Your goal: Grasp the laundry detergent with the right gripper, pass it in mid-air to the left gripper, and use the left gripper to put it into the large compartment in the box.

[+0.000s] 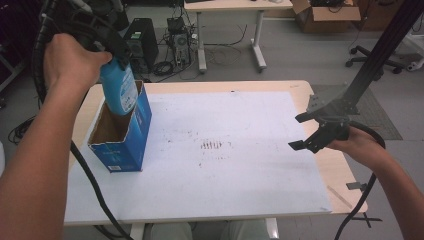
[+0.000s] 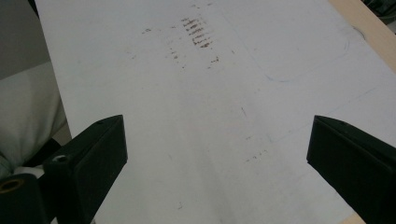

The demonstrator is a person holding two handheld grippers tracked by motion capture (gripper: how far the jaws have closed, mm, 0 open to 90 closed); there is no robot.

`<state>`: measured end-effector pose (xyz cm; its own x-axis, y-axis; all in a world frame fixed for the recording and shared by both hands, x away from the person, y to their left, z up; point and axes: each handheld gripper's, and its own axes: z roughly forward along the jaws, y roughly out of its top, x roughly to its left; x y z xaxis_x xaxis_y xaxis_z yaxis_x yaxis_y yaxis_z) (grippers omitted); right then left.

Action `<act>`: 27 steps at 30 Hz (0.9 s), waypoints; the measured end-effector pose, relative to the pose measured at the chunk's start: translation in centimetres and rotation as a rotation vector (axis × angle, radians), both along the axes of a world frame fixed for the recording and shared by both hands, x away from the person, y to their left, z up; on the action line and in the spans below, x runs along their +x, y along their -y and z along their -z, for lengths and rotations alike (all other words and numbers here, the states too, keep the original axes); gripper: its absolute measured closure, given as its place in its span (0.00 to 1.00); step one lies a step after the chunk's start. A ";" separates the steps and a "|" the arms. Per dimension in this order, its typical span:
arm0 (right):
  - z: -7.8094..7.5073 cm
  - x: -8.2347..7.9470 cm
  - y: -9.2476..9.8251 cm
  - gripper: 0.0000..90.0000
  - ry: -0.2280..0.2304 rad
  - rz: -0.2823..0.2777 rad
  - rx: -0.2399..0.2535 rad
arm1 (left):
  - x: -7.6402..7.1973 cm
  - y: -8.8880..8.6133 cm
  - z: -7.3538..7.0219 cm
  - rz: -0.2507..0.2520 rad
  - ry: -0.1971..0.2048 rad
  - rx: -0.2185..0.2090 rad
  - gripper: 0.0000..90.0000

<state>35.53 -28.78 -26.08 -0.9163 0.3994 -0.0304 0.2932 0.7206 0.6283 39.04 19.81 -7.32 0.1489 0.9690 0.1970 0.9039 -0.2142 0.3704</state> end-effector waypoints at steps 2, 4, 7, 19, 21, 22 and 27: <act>0.0 -0.1 0.0 0.05 -0.001 0.007 -0.004 | -0.1 -0.8 0.3 -0.031 0.007 -0.006 0.42; 0.0 -0.4 0.0 0.05 -0.002 0.010 -0.002 | -0.2 -1.4 0.8 -0.053 0.013 -0.012 0.42; -0.1 -0.7 0.0 0.06 0.001 0.005 -0.013 | -0.3 -2.2 1.5 -0.077 0.015 -0.022 0.42; 0.0 -0.7 0.1 0.06 0.001 0.011 -0.018 | 0.2 -3.8 4.5 -0.109 0.002 -0.027 0.42; 0.1 -0.6 0.0 0.06 -0.001 0.009 -0.016 | 0.4 -3.8 5.2 -0.106 -0.007 -0.025 0.42; 0.1 -0.6 0.0 0.06 -0.001 0.009 -0.016 | 0.4 -3.8 5.5 -0.107 -0.010 -0.025 0.42; 0.4 -0.4 0.0 0.07 -0.012 0.011 -0.023 | 0.9 -4.0 7.4 -0.105 -0.021 -0.028 0.42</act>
